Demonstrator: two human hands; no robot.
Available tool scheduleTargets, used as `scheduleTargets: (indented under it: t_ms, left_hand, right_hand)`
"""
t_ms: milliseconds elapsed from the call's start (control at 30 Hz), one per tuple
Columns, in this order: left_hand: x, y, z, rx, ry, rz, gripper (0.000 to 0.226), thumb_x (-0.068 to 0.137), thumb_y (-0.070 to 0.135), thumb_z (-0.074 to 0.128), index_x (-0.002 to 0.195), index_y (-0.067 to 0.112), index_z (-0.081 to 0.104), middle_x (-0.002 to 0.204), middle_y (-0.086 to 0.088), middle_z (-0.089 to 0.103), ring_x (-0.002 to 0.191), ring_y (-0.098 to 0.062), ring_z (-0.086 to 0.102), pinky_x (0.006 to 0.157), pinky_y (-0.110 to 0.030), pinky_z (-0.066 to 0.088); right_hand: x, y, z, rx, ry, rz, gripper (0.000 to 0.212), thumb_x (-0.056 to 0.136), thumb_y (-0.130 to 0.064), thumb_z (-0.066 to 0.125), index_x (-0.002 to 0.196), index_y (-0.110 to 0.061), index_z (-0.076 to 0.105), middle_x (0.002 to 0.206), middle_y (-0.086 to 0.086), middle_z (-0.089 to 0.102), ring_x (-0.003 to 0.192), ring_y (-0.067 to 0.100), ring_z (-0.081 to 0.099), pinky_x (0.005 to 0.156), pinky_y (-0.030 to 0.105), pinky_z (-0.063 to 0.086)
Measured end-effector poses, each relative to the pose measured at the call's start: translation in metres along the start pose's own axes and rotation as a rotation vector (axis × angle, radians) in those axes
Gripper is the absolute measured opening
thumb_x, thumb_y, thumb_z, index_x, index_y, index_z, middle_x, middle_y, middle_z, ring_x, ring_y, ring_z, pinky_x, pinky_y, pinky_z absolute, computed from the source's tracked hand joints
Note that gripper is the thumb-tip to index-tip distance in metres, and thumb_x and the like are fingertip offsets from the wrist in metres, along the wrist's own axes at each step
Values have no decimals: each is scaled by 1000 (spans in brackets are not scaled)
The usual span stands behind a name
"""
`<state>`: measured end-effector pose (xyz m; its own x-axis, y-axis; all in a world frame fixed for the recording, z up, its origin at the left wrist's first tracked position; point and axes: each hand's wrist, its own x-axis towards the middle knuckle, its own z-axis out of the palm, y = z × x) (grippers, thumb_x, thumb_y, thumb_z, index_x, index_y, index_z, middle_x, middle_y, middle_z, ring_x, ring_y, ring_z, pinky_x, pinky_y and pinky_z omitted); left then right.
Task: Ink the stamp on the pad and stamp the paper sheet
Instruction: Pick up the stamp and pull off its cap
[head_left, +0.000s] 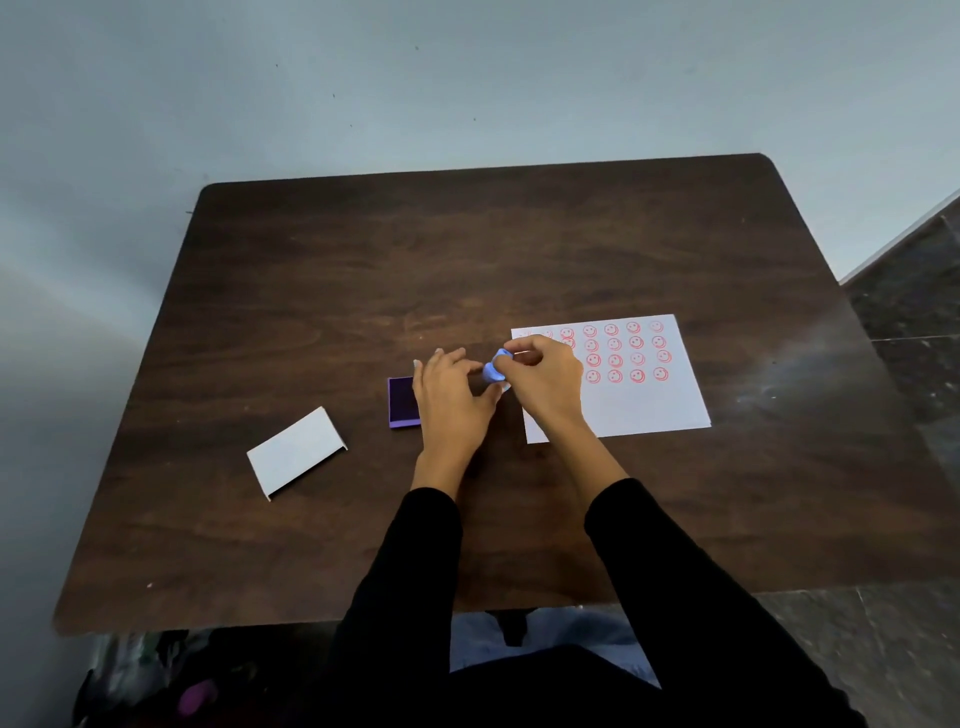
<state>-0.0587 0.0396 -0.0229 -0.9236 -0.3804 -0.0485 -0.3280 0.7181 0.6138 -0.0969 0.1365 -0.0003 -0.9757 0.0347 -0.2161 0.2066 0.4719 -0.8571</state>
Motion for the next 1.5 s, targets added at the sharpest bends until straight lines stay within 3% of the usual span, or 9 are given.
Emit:
scheduleTargets:
  t_ms: [100,267,533,933,1033,1167,1233,1400,1500]
  left_hand:
    - [3,2,0,23,-12,7,33,83,28,68,113,13,66,143,-5,47,144,-22,23,118,-40,-1]
    - [5,1,0,48,-19,44,26,83,29,68,104,14,70,153,-2,34,148,-21,4,116,-46,-10]
    - [6,3,-2,57,-95,4,22,83,29,68,102,19,70,158,3,19,147,-24,-13,112,-57,-12]
    - [3,2,-6,24,-163,-58,22,85,32,66,104,20,70,161,3,6,145,-27,-22,110,-60,-13]
    - [1,1,-9,38,-123,-46,23,85,32,66,107,24,69,161,3,4,144,-27,-22,110,-60,-14]
    - [-11,-1,-4,85,-67,31,23,84,34,67,106,29,69,161,3,4,145,-29,-21,109,-61,-13]
    - [-16,-2,1,114,-59,61,25,84,36,67,108,30,68,161,2,3,145,-29,-21,109,-62,-12]
    - [-22,-8,10,142,-94,73,37,84,42,64,119,32,63,161,2,-1,144,-29,-22,110,-62,-11]
    - [-24,-13,11,106,-101,75,61,79,55,62,134,31,50,161,-1,0,145,-28,-21,110,-61,-12]
  right_hand:
    - [4,0,1,-12,16,-8,24,73,-27,77,89,-11,69,80,2,69,72,11,60,64,20,45]
    - [8,-1,2,-42,30,-35,18,74,-22,78,85,-10,71,82,8,74,68,10,61,69,23,49]
    - [13,-1,1,-67,-50,-66,21,78,-14,73,98,-5,71,95,14,73,78,14,62,79,27,53]
    - [18,-1,-2,-116,-199,-161,27,83,1,63,109,-2,67,109,17,70,100,27,65,87,28,51]
    - [19,-6,-5,60,-125,-91,29,86,2,59,113,-4,64,113,15,68,104,24,64,87,25,49]
    - [21,-20,-16,829,-169,295,24,90,-2,56,114,-3,60,104,13,67,94,20,67,85,29,55]
    - [20,-23,-22,1072,-221,383,23,92,-4,53,115,-3,58,100,11,67,94,20,66,80,28,58]
    - [13,-22,-21,1361,-270,477,17,89,-4,57,105,-1,61,92,14,72,83,21,72,81,31,57]
    - [9,-24,-18,1424,-275,512,8,88,-2,57,94,0,62,87,17,73,77,24,73,77,32,59]
